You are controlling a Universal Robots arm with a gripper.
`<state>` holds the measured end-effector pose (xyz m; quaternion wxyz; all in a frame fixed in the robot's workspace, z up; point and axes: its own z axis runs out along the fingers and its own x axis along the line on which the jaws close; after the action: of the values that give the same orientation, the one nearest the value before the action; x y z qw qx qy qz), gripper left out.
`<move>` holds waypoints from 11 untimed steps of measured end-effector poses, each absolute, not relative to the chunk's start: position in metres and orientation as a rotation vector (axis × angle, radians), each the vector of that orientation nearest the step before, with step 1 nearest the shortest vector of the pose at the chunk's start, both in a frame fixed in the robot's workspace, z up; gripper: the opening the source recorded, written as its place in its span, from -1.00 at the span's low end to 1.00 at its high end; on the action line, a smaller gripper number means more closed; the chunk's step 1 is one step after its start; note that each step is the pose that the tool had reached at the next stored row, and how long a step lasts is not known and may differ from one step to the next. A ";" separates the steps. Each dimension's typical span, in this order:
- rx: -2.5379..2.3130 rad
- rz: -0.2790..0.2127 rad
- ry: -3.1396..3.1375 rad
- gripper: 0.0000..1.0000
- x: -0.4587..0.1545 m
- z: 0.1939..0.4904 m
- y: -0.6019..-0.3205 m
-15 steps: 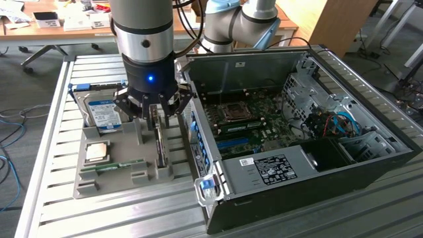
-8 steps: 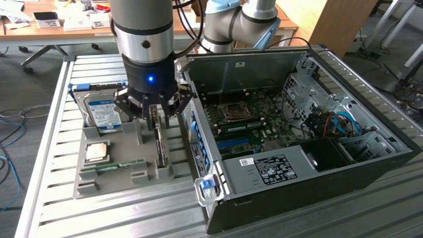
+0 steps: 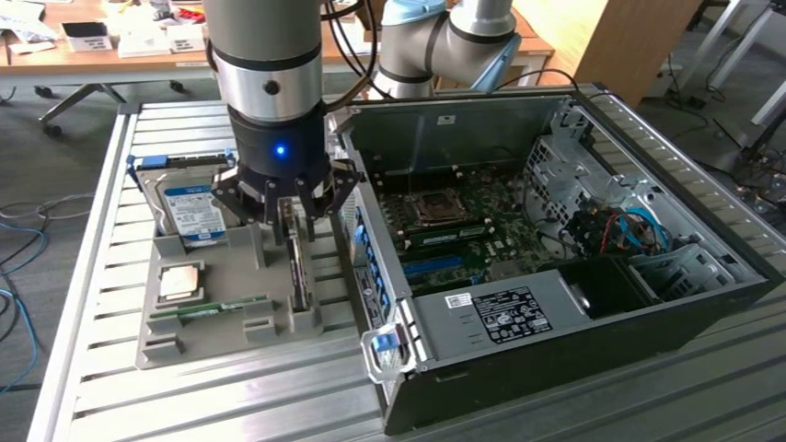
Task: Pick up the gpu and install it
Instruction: 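Pick up the gpu and move the gpu toward the slot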
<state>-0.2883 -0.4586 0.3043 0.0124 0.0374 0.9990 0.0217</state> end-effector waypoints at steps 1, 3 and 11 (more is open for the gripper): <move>0.117 0.068 3.114 -0.17 -0.288 0.304 -0.459; 0.117 0.068 3.114 -0.17 -0.288 0.304 -0.459; 0.117 0.068 3.114 -0.17 -0.288 0.303 -0.459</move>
<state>-0.2884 -0.4586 0.3026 0.0126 0.0375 0.9990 0.0219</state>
